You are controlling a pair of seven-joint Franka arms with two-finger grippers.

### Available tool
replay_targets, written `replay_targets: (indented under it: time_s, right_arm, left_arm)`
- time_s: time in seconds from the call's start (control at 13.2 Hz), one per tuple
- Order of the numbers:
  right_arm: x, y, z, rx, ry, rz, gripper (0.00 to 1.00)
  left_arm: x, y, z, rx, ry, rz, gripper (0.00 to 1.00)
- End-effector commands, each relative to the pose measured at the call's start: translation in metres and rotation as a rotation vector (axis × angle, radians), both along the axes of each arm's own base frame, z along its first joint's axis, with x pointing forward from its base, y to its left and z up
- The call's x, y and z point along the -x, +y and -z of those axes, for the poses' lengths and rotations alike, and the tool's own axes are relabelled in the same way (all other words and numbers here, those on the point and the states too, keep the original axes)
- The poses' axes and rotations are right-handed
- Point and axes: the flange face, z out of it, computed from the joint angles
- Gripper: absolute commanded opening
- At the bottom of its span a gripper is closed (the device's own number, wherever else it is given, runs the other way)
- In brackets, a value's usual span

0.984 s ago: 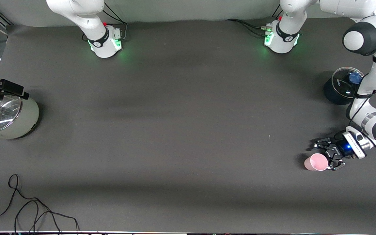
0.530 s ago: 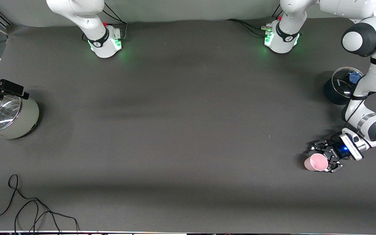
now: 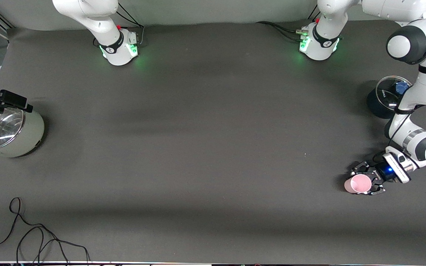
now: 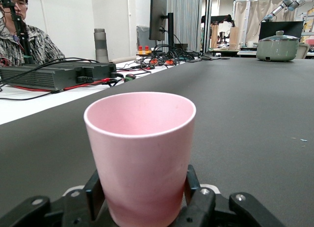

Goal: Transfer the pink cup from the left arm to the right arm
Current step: 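Close the left gripper around the pink cup, then lift the pink cup with the left gripper toward the table middle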

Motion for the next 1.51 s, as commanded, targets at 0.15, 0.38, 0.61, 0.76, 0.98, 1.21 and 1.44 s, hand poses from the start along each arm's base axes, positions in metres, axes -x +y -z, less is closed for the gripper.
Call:
replay_targets:
  time_s: [0.15,0.38,0.61,0.76,0.98,1.21,1.44]
  right_arm:
    - [-0.001,0.002,-0.003,-0.016,-0.001,-0.015,1.00]
    - [-0.001,0.002,-0.003,-0.016,-0.001,-0.015,1.00]
    - [-0.001,0.002,-0.003,-0.016,-0.001,-0.015,1.00]
    - [-0.001,0.001,-0.003,-0.016,-0.001,-0.014,1.00]
    - [-0.001,0.001,-0.003,-0.016,-0.001,-0.014,1.00]
    - [-0.001,0.001,-0.003,-0.016,-0.001,-0.014,1.00]
    - [-0.001,0.001,-0.003,-0.016,-0.001,-0.014,1.00]
  left_arm:
    - [-0.006,0.001,-0.005,-0.001,-0.021,-0.014,0.60]
    - [-0.024,-0.010,-0.045,0.014,0.011,-0.001,0.59]
    - [-0.042,-0.024,-0.093,0.028,0.064,0.010,0.54]
    - [-0.050,-0.041,-0.131,0.032,0.099,0.026,0.53]
    - [-0.054,-0.100,-0.191,0.010,0.171,0.018,0.52]
    - [-0.047,-0.170,-0.239,0.010,0.204,-0.012,0.53]
    - [-0.035,-0.257,-0.281,0.021,0.200,-0.071,0.53]
